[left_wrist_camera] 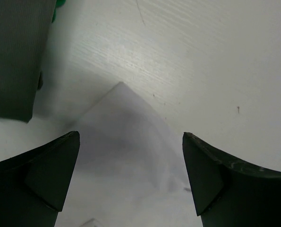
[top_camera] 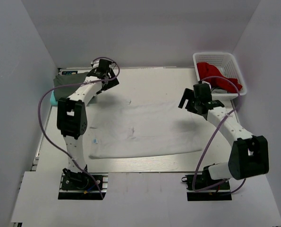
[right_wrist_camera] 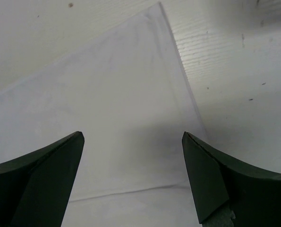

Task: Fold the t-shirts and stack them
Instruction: Grap the side of the flattened tshirt furthest away from the robot with both arms

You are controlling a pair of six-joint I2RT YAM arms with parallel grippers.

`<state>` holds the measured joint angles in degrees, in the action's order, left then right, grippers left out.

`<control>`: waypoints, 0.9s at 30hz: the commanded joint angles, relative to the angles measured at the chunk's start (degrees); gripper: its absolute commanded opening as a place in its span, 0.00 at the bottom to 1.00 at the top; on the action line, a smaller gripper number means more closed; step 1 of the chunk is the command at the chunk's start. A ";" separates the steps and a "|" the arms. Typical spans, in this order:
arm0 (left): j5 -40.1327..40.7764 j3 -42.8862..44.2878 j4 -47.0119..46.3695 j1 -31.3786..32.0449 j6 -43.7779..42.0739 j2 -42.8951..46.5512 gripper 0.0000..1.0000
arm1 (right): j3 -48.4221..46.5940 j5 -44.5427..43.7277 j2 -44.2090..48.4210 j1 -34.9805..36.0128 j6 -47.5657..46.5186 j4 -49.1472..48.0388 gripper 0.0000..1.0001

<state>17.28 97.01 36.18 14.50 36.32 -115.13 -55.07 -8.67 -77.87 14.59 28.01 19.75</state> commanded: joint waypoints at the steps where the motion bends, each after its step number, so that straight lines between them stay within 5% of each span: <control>1: 3.02 7.39 3.45 -1.40 -3.18 -4.82 1.00 | -4.69 -7.94 -3.33 -0.53 0.02 -0.24 0.90; 8: -0.23 10.65 2.93 -1.93 -4.94 -11.43 0.85 | -5.40 -8.82 -7.30 -0.53 -0.67 -4.19 0.90; 12: -1.46 5.14 0.83 -1.93 -4.94 -11.43 0.67 | -6.71 -9.97 -10.01 -0.70 -0.85 -3.75 0.90; 27: -0.14 3.01 -5.05 -1.93 -4.94 -8.98 0.72 | -8.39 -8.74 -14.07 -0.79 -0.41 -3.49 0.90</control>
<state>17.30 100.92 34.28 12.56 31.42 -128.88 -60.66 -16.51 -91.37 14.09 27.88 17.67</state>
